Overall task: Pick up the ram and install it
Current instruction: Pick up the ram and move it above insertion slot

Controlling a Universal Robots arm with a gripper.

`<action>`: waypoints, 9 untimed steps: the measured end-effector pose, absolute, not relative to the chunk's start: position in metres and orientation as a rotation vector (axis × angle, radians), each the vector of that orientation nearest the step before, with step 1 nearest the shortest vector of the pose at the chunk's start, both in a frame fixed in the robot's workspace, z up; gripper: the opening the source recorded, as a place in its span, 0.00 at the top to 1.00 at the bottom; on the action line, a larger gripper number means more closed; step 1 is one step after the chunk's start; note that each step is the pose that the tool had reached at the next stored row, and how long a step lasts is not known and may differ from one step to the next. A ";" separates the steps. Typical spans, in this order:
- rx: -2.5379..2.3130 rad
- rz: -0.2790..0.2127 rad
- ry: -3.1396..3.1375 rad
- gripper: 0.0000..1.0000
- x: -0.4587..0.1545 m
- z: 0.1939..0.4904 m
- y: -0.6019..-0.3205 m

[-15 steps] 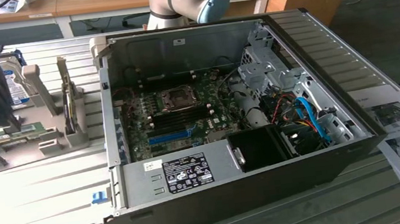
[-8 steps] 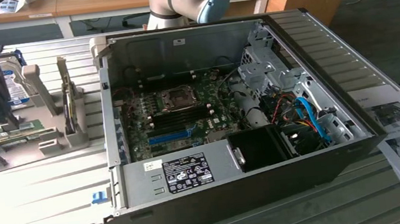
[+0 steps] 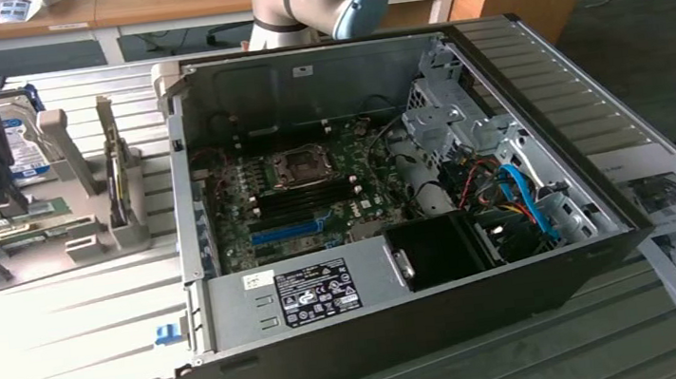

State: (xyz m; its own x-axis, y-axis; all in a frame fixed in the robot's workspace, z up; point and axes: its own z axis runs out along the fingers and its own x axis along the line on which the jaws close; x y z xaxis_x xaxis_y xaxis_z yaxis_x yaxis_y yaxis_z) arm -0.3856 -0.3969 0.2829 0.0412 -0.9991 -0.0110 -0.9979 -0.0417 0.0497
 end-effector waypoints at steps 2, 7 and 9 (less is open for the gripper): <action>2.246 -0.065 -2.155 0.89 -0.386 0.285 -0.397; 2.243 -0.063 -2.153 0.89 -0.385 0.298 -0.397; 2.241 -0.063 -2.152 0.89 -0.385 0.305 -0.397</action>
State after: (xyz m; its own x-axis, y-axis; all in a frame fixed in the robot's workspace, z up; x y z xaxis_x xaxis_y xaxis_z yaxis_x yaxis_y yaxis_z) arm -0.3854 -0.3968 0.3048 0.0405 -0.9992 -0.0058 -0.9978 -0.0408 0.0524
